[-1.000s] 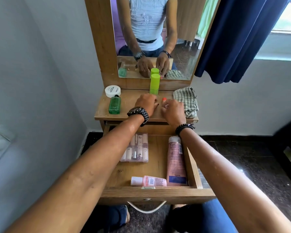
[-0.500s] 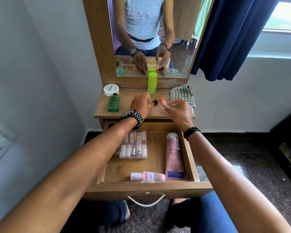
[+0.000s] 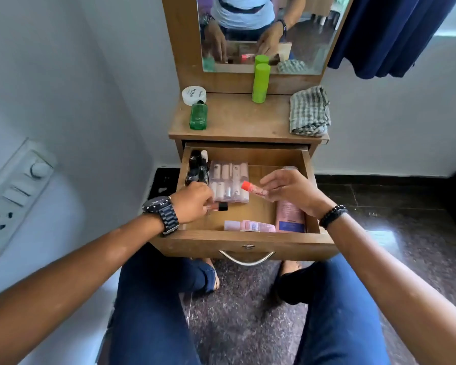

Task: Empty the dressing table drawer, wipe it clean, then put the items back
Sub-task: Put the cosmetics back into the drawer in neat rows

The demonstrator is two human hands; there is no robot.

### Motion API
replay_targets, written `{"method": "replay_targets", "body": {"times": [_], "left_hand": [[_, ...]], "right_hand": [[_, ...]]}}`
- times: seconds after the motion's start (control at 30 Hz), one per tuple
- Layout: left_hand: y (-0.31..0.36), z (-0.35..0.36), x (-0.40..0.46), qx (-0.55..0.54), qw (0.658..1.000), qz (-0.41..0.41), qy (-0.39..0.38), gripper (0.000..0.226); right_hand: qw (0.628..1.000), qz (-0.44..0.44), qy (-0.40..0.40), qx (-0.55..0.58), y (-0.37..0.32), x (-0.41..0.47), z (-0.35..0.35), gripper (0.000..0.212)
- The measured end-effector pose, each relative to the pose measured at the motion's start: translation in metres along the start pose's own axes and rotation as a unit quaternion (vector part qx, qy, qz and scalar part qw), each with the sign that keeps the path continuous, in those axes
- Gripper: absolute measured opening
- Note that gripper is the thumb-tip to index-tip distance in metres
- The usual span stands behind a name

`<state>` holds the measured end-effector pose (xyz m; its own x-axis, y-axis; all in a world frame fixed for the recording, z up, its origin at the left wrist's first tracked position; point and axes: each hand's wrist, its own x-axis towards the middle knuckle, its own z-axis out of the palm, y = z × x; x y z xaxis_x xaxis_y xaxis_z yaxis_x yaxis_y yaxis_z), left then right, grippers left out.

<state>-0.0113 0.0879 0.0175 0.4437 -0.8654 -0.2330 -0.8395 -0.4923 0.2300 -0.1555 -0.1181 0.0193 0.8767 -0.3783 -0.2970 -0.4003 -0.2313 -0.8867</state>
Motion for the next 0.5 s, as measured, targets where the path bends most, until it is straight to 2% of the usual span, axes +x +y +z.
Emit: {"method": "replay_targets", "body": {"times": [0.13, 0.27, 0.5], "left_hand": [[-0.01, 0.013, -0.009, 0.053, 0.998, 0.016, -0.032, 0.019], [-0.018, 0.01, 0.0, 0.094, 0.995, 0.032, -0.026, 0.017], [-0.024, 0.011, 0.004, 0.014, 0.998, 0.052, 0.032, 0.015]], "right_hand": [[0.994, -0.001, -0.032, -0.105, 0.011, 0.011, 0.027, 0.029], [0.98, -0.013, -0.042, -0.192, 0.008, 0.024, 0.048, 0.024], [0.957, -0.059, -0.055, -0.277, 0.009, 0.032, 0.067, 0.021]]}}
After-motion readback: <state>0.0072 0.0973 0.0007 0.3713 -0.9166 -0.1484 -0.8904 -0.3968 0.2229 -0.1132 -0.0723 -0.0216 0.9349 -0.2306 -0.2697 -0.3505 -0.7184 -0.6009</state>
